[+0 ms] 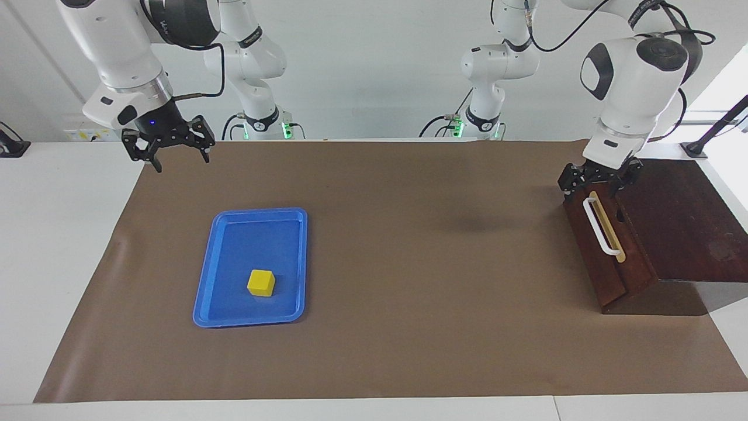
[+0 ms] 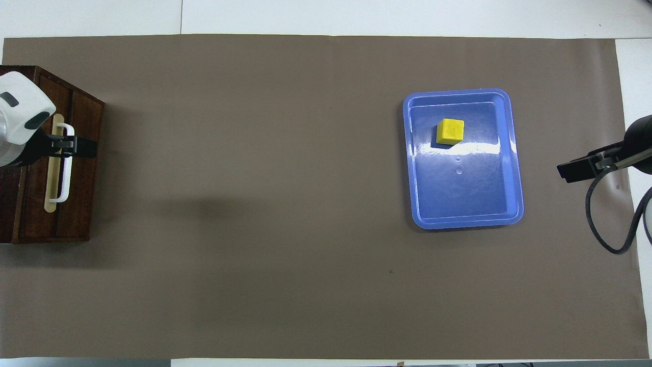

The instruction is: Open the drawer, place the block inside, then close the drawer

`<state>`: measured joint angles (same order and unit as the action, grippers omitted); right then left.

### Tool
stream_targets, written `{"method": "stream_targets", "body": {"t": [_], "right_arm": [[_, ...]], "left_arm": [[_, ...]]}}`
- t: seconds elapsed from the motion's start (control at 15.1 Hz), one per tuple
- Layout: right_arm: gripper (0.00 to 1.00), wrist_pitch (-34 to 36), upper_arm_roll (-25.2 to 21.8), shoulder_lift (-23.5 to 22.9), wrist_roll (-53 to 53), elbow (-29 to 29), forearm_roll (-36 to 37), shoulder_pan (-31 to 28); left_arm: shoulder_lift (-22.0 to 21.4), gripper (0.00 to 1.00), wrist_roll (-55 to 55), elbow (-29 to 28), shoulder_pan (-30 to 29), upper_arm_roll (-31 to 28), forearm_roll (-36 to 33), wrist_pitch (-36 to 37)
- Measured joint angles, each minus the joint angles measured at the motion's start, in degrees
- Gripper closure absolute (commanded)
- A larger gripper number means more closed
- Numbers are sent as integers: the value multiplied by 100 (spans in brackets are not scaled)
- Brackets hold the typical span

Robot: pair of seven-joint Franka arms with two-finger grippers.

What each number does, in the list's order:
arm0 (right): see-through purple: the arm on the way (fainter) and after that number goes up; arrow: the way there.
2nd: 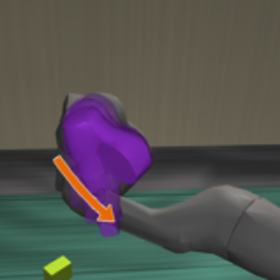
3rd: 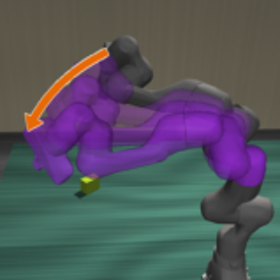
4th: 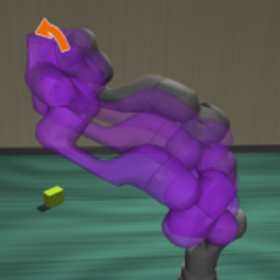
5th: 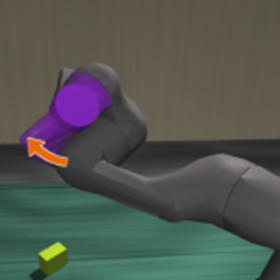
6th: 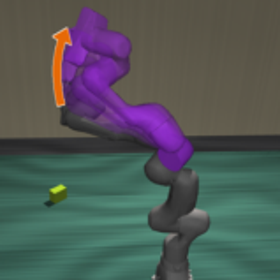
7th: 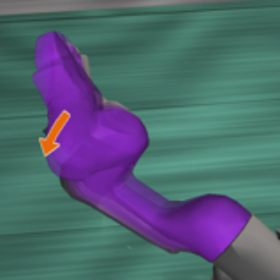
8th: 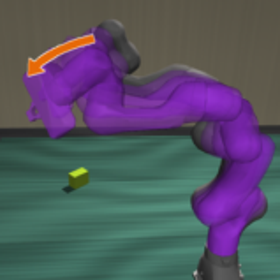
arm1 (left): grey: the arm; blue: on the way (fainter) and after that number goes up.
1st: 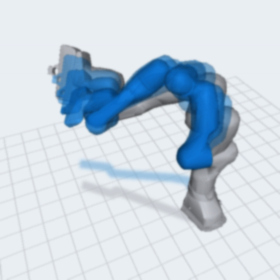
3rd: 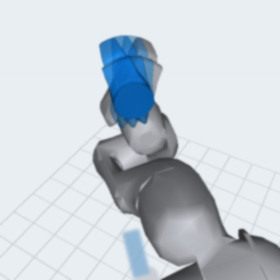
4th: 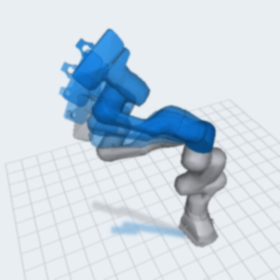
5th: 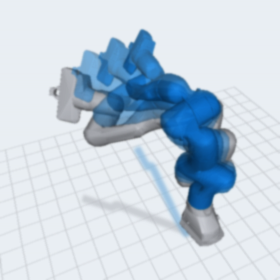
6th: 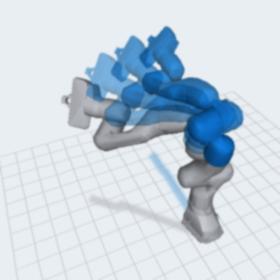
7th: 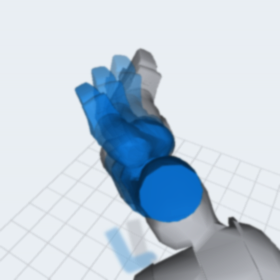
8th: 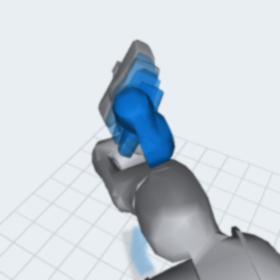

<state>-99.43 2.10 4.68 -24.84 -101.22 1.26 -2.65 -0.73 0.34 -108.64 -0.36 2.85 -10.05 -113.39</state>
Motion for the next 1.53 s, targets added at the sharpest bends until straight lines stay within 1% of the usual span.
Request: {"method": "stream_targets", "body": {"t": [0.2,0.33,0.46,0.53,0.66,0.8,0.93,1.13,1.26,1.53], "right_arm": [[0,-867,2,96,-1320,-567,-279,0],[0,-1146,-8,116,-2521,-881,-822,-45],[0,-1391,-18,44,-3939,-1139,-1487,-230],[0,-1516,-23,-72,-4710,-1223,-1857,-341],[0,-1760,-35,-462,-6177,-1298,-2581,-514],[0,-1960,-40,-856,-7169,-1300,-3145,-553],[0,-2059,-35,-1120,-7799,-1290,-3534,-550],[0,-2046,-32,-1371,-8510,-1267,-4145,-560],[0,-2045,-37,-1725,-8959,-1096,-4423,-619],[0,-1922,-36,-2419,-9062,-593,-4826,-654]], "left_arm": [[202,0,-9,-140,4,5,-465,-206],[387,0,-10,-209,4,9,-775,-439],[557,0,-10,-366,-11,-8,-972,-802],[621,0,-10,-465,-40,-20,-1012,-991],[670,0,-12,-657,-143,-35,-1107,-1324],[668,0,-13,-708,-156,-11,-1237,-1407],[677,0,-12,-746,-157,-8,-1303,-1496],[715,0,-11,-826,-165,-17,-1323,-1715],[768,0,5,-847,-161,-5,-1323,-1770],[812,0,319,-853,-121,31,-1333,-1834]]}}
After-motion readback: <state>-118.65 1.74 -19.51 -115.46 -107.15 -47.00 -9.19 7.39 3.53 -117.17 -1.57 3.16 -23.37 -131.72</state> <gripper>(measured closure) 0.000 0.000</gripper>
